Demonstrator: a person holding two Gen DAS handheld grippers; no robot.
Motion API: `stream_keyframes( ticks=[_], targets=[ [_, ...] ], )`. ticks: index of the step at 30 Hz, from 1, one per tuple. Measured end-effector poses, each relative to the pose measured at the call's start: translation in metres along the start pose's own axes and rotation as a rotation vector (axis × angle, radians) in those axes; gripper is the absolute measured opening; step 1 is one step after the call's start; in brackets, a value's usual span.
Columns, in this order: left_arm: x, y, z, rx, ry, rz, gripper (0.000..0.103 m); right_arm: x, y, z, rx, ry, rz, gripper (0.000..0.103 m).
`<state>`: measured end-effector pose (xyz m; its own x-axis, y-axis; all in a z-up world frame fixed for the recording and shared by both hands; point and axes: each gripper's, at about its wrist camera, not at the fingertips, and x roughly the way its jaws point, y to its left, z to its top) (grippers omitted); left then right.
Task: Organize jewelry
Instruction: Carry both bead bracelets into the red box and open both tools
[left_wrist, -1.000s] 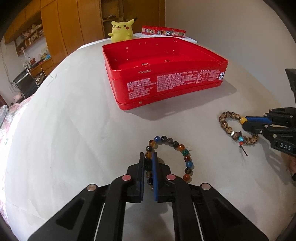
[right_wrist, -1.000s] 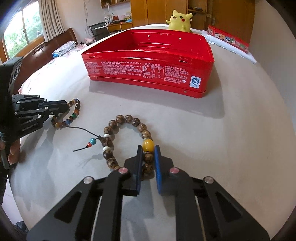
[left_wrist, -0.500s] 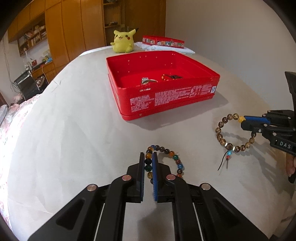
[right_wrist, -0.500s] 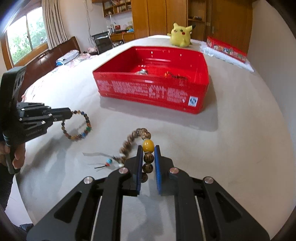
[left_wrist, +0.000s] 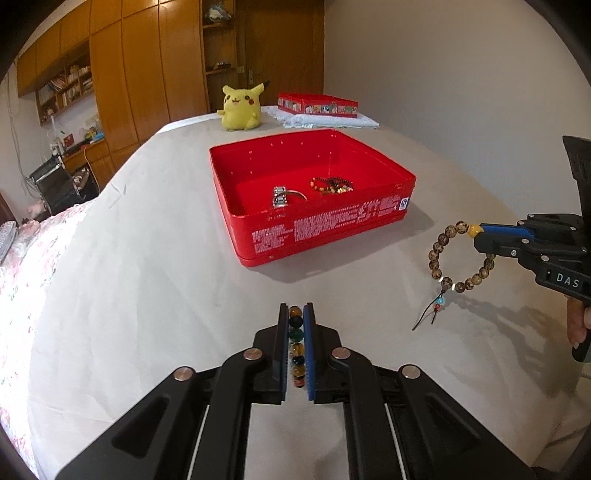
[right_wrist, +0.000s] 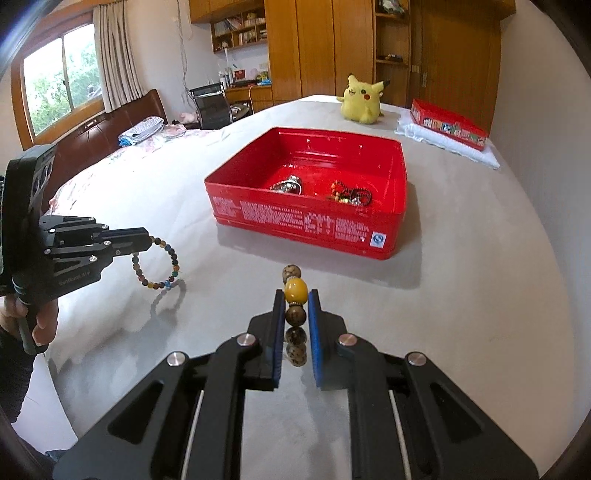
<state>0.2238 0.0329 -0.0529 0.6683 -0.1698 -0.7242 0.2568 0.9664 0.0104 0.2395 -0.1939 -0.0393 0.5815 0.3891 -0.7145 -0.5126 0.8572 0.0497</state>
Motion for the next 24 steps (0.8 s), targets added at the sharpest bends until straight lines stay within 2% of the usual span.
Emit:
stream_keyframes(
  ticks=[15,24],
  targets=[
    [-0.025,-0.01,0.021,0.022,-0.052,0.008,0.007,-0.03,0.003,0.018,-0.021,-0.06,0.003,0.01],
    [-0.037,-0.016,0.046,0.053,-0.094,0.02,0.007,-0.04,0.001,0.04,-0.041,-0.089,0.004,0.01]
  ],
)
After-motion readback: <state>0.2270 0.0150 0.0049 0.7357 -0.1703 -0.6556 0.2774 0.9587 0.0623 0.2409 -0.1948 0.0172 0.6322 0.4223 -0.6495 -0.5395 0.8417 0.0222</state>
